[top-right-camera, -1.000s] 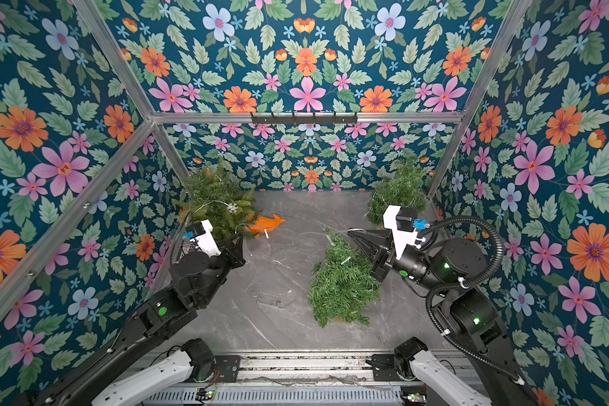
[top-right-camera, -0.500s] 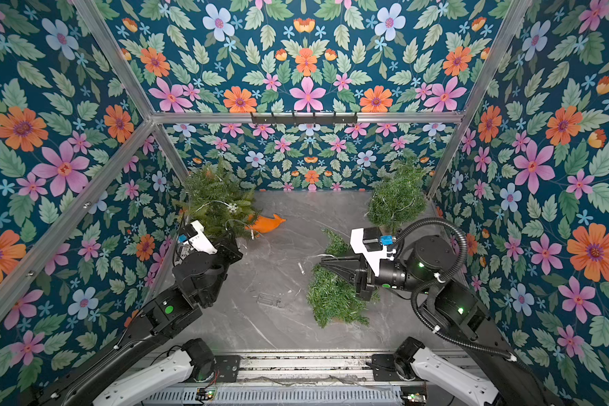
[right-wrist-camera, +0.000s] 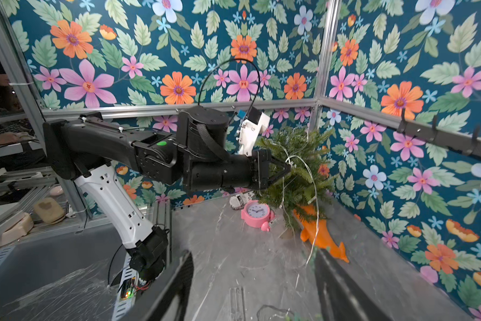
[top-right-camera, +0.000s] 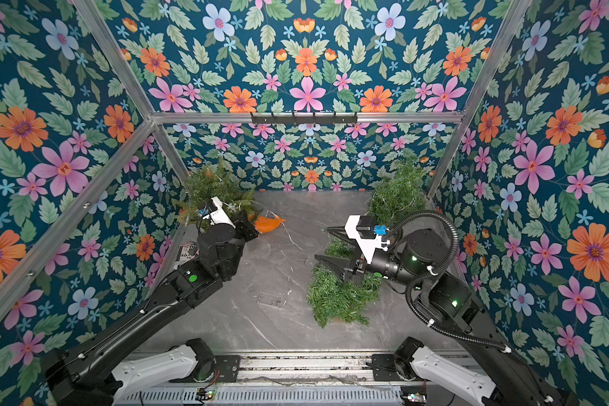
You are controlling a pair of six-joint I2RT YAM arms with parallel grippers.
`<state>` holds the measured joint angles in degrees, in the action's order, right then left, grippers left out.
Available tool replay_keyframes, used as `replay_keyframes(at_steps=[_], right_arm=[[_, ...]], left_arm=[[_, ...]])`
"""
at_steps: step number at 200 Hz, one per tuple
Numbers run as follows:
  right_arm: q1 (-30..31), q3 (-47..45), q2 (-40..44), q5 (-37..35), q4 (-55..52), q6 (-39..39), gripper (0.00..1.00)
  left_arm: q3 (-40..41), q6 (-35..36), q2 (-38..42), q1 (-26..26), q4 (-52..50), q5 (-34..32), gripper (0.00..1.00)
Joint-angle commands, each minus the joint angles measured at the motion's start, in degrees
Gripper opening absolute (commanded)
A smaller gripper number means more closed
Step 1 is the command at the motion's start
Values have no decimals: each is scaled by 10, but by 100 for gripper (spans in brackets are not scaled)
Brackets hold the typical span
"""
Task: Wrap string light around the christmas tree
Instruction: Wrap the light string around the Christmas tree.
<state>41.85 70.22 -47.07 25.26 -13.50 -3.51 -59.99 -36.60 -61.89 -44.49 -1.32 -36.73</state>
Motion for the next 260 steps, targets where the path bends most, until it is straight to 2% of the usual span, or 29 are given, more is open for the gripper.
replay_keyframes(at_steps=[1, 29, 53, 76, 89, 105, 119, 153, 214, 260], right_arm=[[0, 9, 3, -87, 54, -6, 72], [0, 49, -24, -231, 59, -15, 75], [-5, 107, -71, -290, 34, -25, 75], [-58, 169, -121, -236, -11, 20, 73], [-124, 189, -147, -155, -18, 80, 71], [-203, 203, -175, -21, -6, 134, 70], [-231, 228, -205, 22, -25, 133, 70], [-249, 272, -263, 36, -85, 73, 71], [-256, 252, -301, 61, -60, 79, 68], [-256, 239, -315, -9, -52, 85, 67]], left_arm=[[-45, 67, -34, 1, 56, 88, 0], [-133, 104, -99, 1, 38, 176, 0], [-174, 124, -140, 1, 37, 232, 0], [-196, 143, -166, 1, 50, 280, 0], [-209, 156, -177, 1, 54, 305, 0], [-227, 176, -192, 2, 55, 329, 0], [-251, 188, -205, 2, 44, 342, 0], [-304, 222, -238, 2, 15, 395, 0], [-404, 242, -313, 2, -25, 473, 0], [-460, 247, -349, 2, -34, 508, 0]])
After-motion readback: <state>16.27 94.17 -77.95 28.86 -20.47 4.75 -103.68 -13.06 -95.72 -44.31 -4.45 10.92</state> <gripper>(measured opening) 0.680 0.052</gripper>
